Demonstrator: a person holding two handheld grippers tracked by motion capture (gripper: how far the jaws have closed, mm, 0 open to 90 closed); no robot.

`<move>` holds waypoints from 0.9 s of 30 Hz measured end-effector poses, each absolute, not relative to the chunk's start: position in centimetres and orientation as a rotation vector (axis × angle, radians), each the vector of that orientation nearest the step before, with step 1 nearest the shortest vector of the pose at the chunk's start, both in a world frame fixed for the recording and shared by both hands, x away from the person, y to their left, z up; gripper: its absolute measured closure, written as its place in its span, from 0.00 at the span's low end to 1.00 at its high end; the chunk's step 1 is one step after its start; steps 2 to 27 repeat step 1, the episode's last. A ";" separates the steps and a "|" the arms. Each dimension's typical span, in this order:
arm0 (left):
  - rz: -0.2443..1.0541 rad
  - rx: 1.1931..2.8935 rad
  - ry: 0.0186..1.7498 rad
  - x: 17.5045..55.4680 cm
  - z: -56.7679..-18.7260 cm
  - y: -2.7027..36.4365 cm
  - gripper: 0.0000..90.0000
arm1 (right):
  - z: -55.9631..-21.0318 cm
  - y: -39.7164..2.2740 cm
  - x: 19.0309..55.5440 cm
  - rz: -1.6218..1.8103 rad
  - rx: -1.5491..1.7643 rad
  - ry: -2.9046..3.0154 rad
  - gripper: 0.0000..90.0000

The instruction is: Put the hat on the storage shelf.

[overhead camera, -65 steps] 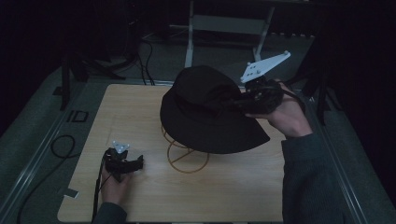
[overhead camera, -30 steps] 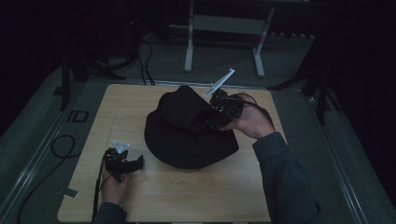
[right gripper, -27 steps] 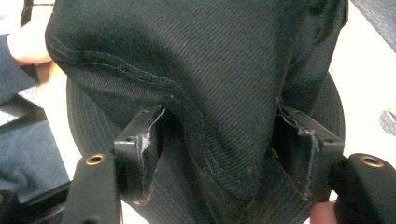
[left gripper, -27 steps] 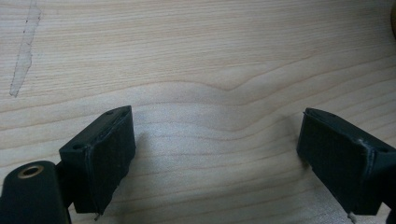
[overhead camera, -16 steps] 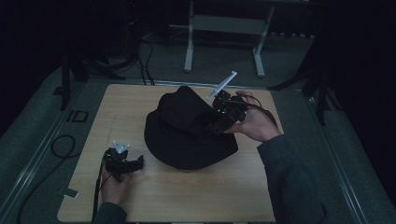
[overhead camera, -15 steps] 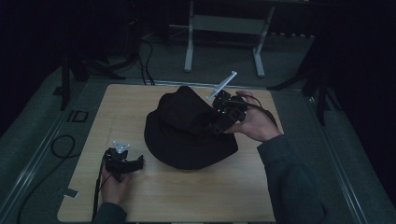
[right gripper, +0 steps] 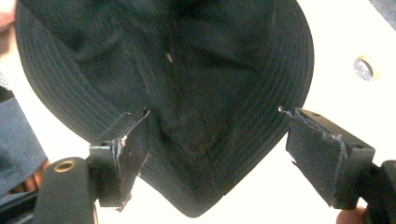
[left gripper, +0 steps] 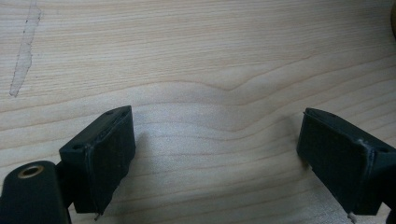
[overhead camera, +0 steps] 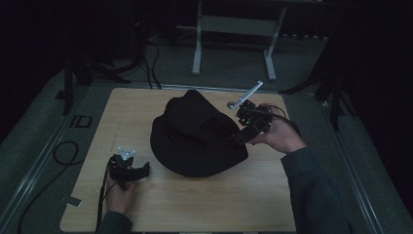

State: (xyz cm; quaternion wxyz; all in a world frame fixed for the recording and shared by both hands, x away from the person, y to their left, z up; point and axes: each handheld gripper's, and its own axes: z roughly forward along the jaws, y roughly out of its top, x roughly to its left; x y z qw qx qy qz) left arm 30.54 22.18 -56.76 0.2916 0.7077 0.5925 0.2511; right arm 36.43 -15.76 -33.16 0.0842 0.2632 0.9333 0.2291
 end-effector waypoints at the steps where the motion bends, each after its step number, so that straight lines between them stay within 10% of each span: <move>1: 0.669 1.887 1.579 30.5 -56.8 22.2 0.13 | -33.3 -15.9 36.4 0.673 0.786 2.788 0.24; 27: 0.669 1.887 1.579 30.5 -56.8 22.2 0.13 | -33.3 -15.9 36.4 0.673 0.786 2.788 0.24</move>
